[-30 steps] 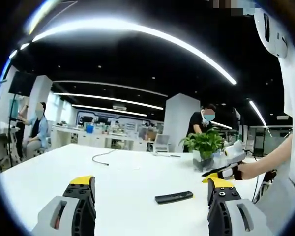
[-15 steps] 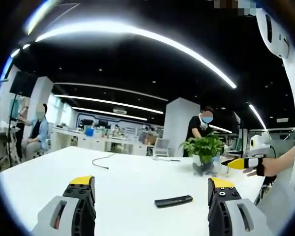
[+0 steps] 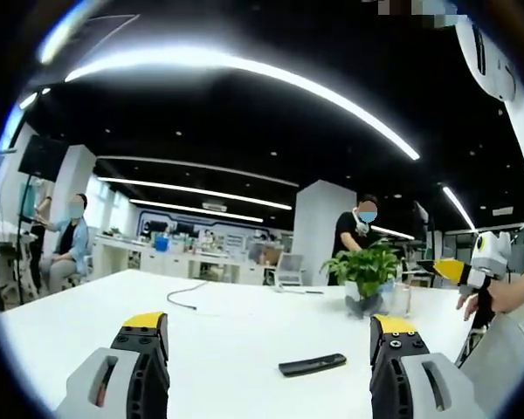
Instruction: Press the specified remote control buttons in sequence, fully releasing each button before pressing the next.
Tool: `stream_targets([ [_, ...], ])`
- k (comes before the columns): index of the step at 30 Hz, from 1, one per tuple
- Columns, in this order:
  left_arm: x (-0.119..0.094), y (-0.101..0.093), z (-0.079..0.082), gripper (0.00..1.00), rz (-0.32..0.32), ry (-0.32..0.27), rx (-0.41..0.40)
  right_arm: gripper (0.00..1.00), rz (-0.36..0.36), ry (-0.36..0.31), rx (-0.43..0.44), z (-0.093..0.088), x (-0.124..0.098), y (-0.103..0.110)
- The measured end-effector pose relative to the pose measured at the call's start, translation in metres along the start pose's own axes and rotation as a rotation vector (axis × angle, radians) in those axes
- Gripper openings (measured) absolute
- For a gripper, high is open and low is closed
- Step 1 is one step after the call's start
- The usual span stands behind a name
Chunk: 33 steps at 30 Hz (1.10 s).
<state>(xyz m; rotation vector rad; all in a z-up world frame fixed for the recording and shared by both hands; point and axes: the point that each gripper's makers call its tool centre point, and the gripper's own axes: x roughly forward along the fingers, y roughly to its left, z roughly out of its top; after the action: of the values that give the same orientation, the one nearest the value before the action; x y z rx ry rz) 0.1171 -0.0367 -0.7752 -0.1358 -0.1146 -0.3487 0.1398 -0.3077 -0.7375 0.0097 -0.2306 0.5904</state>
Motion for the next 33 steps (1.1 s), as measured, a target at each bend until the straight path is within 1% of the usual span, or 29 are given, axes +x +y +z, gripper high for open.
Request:
stream_targets([
  [4,0.0,-0.001,0.001,0.99,0.003,0.001,0.007,0.99,-0.037,0.027,0.023,-0.008,-0.005,-0.009],
  [7,-0.002,0.0,0.005,0.99,0.007,-0.021,0.002,0.99,-0.052,0.032,0.03,-0.009,-0.005,-0.012],
  [9,-0.003,0.001,0.009,0.99,0.015,-0.041,-0.005,0.99,-0.06,0.058,0.02,-0.014,-0.006,-0.013],
  [10,-0.003,0.001,0.01,0.99,0.014,-0.05,-0.003,0.99,-0.061,0.06,0.019,-0.014,-0.007,-0.013],
  [12,-0.002,0.001,0.01,0.99,0.014,-0.052,0.003,0.99,-0.072,0.068,0.021,-0.016,-0.008,-0.015],
  [15,-0.001,-0.001,0.007,0.99,0.007,-0.033,-0.004,0.99,-0.091,0.068,0.023,-0.016,-0.009,-0.019],
  [17,0.0,-0.002,0.005,0.98,0.003,-0.023,0.0,0.99,-0.102,0.087,0.016,-0.019,-0.011,-0.022],
  [21,0.001,-0.001,0.005,0.98,0.005,-0.026,0.0,0.99,-0.106,0.091,0.013,-0.02,-0.011,-0.022],
  [22,0.001,0.0,0.003,0.98,0.009,-0.019,0.008,0.99,-0.108,0.091,0.013,-0.02,-0.011,-0.023],
  [23,0.002,0.0,-0.004,0.97,0.011,0.016,0.014,0.99,-0.111,0.09,0.013,-0.02,-0.011,-0.023],
  [25,0.002,-0.002,-0.004,0.97,-0.001,0.015,-0.002,0.99,-0.123,0.09,0.011,-0.02,-0.012,-0.025],
  [30,0.001,-0.001,-0.002,0.97,0.001,-0.001,-0.015,0.99,-0.159,0.111,0.023,-0.021,-0.013,-0.027],
  [33,0.001,0.0,-0.006,0.96,0.001,0.019,-0.012,0.99,-0.183,0.135,0.025,-0.025,-0.014,-0.03],
])
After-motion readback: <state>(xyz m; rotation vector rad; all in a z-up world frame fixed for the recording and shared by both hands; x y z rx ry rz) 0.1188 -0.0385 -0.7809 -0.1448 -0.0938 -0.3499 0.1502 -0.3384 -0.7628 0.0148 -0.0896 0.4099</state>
